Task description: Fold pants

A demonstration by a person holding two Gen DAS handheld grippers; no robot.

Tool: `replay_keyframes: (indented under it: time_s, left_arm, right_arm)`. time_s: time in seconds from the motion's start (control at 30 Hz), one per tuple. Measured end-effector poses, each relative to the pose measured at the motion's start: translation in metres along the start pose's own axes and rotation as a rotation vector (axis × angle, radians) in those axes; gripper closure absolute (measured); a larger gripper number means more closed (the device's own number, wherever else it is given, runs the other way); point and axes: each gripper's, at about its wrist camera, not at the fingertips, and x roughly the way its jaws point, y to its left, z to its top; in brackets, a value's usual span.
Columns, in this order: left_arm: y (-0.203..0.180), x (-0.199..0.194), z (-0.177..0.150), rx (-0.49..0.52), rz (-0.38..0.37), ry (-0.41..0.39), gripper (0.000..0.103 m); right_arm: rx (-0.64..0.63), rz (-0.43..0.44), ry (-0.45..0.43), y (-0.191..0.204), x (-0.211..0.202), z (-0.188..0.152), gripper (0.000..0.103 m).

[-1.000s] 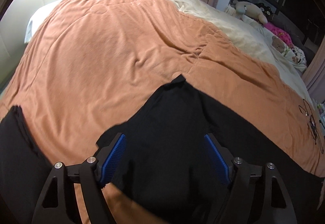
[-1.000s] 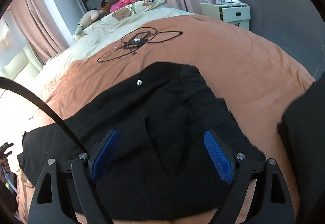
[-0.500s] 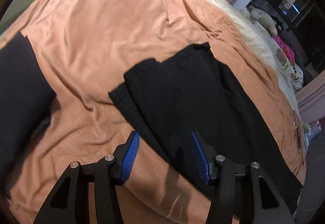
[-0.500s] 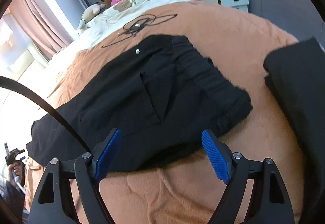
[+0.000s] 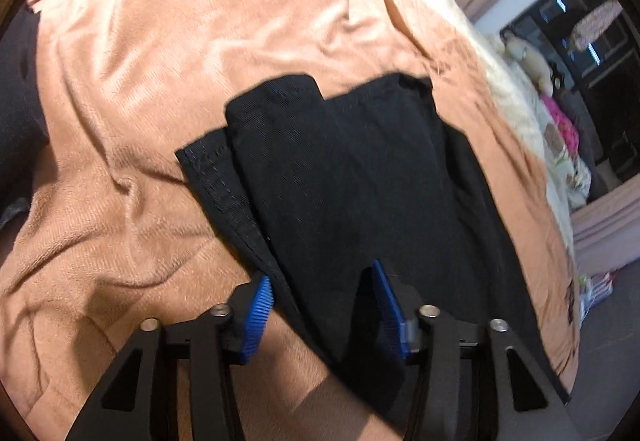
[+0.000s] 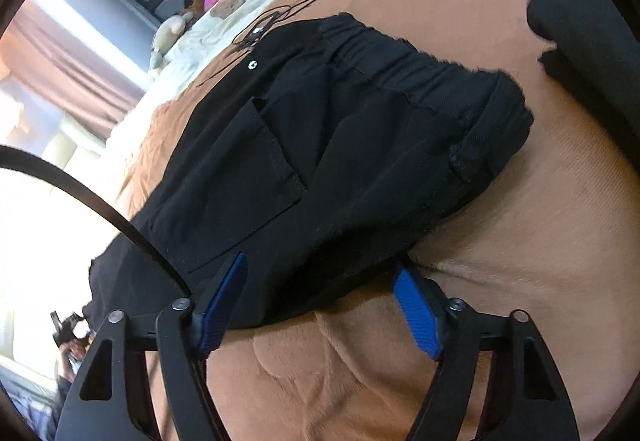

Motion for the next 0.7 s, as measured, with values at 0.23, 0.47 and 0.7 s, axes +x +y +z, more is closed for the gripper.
replay_keyframes:
  time_s: [0.23,0.47,0.7]
  left_arm:
    - [0.011,0.001,-0.003,-0.049,-0.03,-0.026,0.063]
    - [-0.001,0.008,0.003,-0.004,0.033,-0.042,0.088]
    - [-0.019,-0.032,0.01,0.043,0.027,-0.13,0.096]
  right_arm:
    - [0.124,0.062,-0.074,-0.014,0.005,-0.005,0.032]
    - [0.198,0.03,-0.124,-0.024,0.017,0.003,0.068]
    - [0.107,0.017,-0.166,0.0,-0.012,0.009,0.092]
